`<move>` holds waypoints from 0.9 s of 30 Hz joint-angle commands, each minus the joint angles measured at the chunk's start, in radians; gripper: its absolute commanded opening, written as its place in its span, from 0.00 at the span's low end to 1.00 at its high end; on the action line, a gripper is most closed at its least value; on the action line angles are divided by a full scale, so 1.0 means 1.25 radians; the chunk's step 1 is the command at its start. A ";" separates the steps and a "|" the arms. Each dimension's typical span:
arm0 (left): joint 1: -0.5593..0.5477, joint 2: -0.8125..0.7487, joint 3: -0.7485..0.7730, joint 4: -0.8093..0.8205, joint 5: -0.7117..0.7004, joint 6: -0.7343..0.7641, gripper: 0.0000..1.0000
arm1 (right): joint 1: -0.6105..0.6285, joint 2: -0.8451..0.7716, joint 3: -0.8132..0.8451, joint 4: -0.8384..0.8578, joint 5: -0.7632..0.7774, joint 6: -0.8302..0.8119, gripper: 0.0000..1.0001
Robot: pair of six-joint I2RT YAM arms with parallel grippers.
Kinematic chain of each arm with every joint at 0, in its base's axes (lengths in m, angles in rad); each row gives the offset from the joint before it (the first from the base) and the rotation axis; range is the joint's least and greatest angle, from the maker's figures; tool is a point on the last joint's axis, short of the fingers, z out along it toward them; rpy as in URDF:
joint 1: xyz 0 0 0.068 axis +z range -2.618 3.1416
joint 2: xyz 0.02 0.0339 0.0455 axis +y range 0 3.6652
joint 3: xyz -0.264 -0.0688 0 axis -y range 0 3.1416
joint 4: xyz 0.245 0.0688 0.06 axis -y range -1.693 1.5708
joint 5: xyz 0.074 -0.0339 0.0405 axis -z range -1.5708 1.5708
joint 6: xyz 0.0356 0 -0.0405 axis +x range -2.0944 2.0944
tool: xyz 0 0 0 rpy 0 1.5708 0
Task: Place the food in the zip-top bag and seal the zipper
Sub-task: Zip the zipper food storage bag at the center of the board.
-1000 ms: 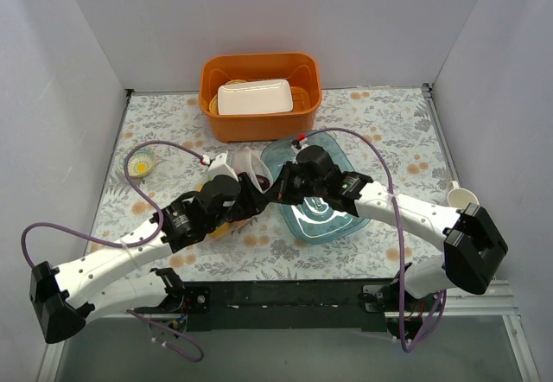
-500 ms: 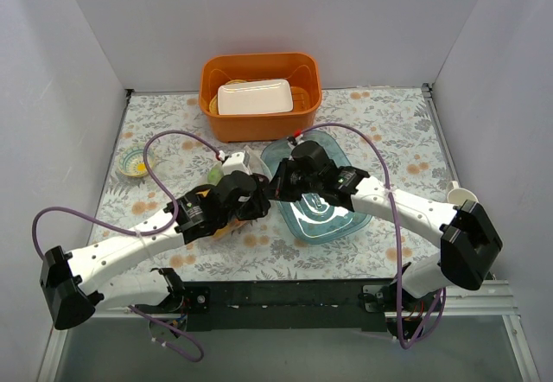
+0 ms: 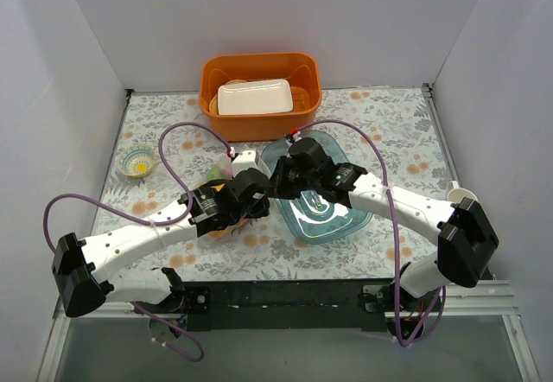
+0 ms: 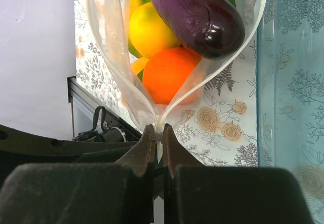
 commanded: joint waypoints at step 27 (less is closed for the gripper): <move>-0.032 0.066 0.105 -0.058 -0.173 -0.002 0.15 | 0.043 0.028 0.083 -0.013 -0.011 -0.020 0.01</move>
